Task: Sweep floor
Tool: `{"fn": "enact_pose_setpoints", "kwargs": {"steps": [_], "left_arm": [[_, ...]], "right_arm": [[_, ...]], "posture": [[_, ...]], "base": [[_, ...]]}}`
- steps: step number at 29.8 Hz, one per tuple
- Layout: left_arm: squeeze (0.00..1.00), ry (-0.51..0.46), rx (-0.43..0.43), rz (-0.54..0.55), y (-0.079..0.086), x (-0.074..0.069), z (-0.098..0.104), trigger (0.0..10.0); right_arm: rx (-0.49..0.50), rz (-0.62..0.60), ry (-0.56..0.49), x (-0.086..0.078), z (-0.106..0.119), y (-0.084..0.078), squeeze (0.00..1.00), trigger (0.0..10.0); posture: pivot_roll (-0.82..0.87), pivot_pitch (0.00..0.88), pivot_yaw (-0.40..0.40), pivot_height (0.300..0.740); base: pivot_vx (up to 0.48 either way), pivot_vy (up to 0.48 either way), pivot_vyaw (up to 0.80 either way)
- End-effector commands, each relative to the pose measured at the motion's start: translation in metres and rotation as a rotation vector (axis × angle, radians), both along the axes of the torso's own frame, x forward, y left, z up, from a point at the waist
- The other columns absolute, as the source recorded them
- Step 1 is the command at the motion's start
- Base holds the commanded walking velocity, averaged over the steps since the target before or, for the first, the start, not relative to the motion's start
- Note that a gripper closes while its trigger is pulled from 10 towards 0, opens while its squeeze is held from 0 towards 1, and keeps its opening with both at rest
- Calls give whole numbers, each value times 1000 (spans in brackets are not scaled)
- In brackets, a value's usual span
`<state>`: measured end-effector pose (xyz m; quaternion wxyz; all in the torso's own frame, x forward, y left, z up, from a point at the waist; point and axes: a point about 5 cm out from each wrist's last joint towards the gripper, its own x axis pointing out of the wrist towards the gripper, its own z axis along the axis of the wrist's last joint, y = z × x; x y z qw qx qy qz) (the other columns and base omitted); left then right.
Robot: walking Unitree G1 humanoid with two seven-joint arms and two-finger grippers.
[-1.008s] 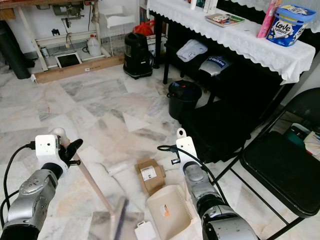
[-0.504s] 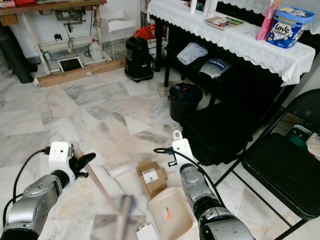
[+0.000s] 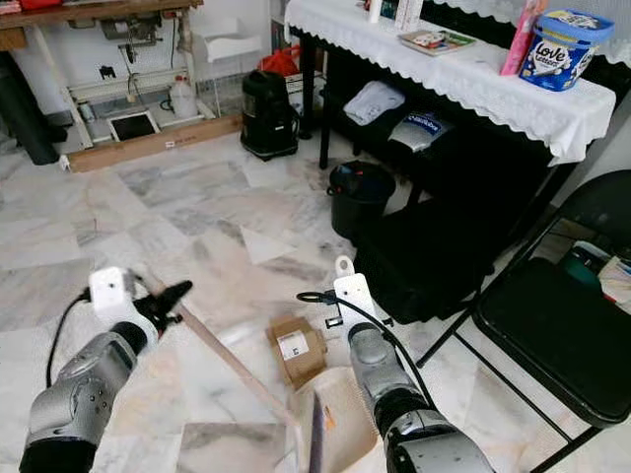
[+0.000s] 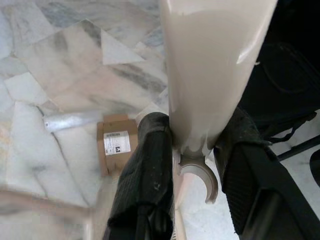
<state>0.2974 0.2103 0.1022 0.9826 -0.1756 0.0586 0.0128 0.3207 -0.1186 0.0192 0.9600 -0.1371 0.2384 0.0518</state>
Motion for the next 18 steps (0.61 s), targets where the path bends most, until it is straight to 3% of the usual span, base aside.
{"fn": "enact_pose_setpoints", "kwargs": {"steps": [1, 4, 8, 18], "left_arm": [[0, -126, 26, 57, 8, 2, 22, 10000], [0, -148, 77, 119, 17, -4, 20, 10000], [0, -145, 256, 148, 22, -11, 12, 10000], [0, -139, 282, 122, 13, -15, -7, 10000]], "right_arm": [[-21, -6, 184, -29, -34, -7, 0, 10000], [-25, -12, 179, -27, -32, -16, 0, 10000], [-31, -20, 172, -24, -29, -28, 0, 10000], [39, -144, 34, -11, -13, -42, 0, 10000]], "posture": [[4, 64, -41, 740], [5, 67, -42, 740], [8, 69, -45, 740], [8, 51, -45, 740]], "base": [[0, 0, 0], [0, 0, 0], [0, 0, 0], [0, 0, 0]]}}
